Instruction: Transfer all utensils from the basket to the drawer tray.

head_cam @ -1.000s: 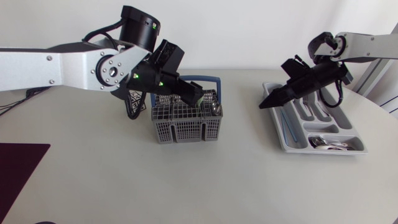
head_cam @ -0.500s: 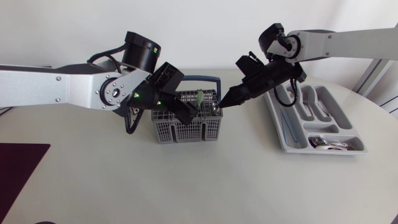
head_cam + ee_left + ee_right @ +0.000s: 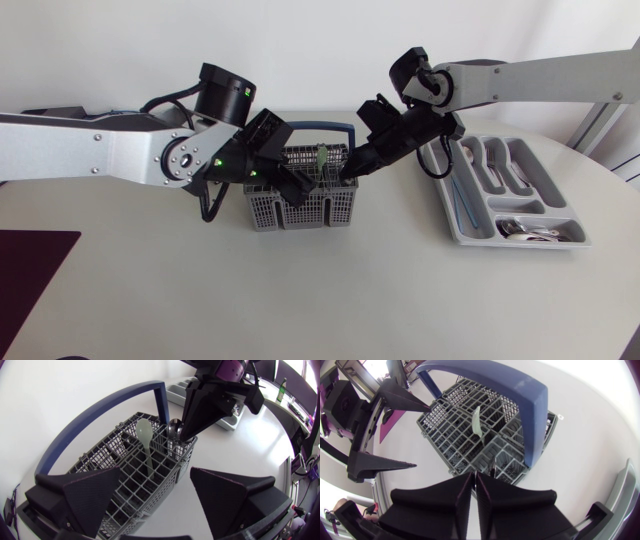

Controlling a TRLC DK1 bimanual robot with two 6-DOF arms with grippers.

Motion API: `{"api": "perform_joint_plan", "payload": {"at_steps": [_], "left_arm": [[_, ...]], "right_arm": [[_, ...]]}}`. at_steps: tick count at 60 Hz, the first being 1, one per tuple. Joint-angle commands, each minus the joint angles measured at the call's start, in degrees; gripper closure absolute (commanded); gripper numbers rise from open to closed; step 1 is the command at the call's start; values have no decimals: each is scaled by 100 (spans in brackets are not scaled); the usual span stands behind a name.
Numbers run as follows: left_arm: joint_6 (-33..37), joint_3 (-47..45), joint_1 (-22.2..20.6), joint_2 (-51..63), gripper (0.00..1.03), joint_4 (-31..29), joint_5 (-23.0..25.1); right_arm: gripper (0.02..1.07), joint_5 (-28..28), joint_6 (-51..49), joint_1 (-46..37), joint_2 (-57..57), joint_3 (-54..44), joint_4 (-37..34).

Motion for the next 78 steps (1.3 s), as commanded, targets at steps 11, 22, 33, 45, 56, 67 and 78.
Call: {"api": "perform_joint_plan", "payload": {"at_steps": [11,22,33,45,56,67,78], "left_arm": [[167,-192,-37,17,6,75,-14],[326,-156,-81,9,6,-109,-14],[466,-139,-142,9,6,-320,-40],[659,-192,-344,0,6,-320,-550],[668,-192,-467,-18,6,-302,-875],[677,-200,-538,-79,6,-311,-1016],[695,-174,-661,-62,6,-329,-1139]], "right_arm": [[102,-48,174,0,-279,-102,-72],[102,-258,174,-53,-648,-120,-265],[102,-592,157,-193,-1043,-120,-485],[102,-1190,174,-589,-1782,-278,-643],[102,-1383,201,-1213,-2538,-612,-827],[101,-127,-107,-2013,-3065,-1500,-906],[102,1183,-599,-2795,-3241,-2431,-300]]}}
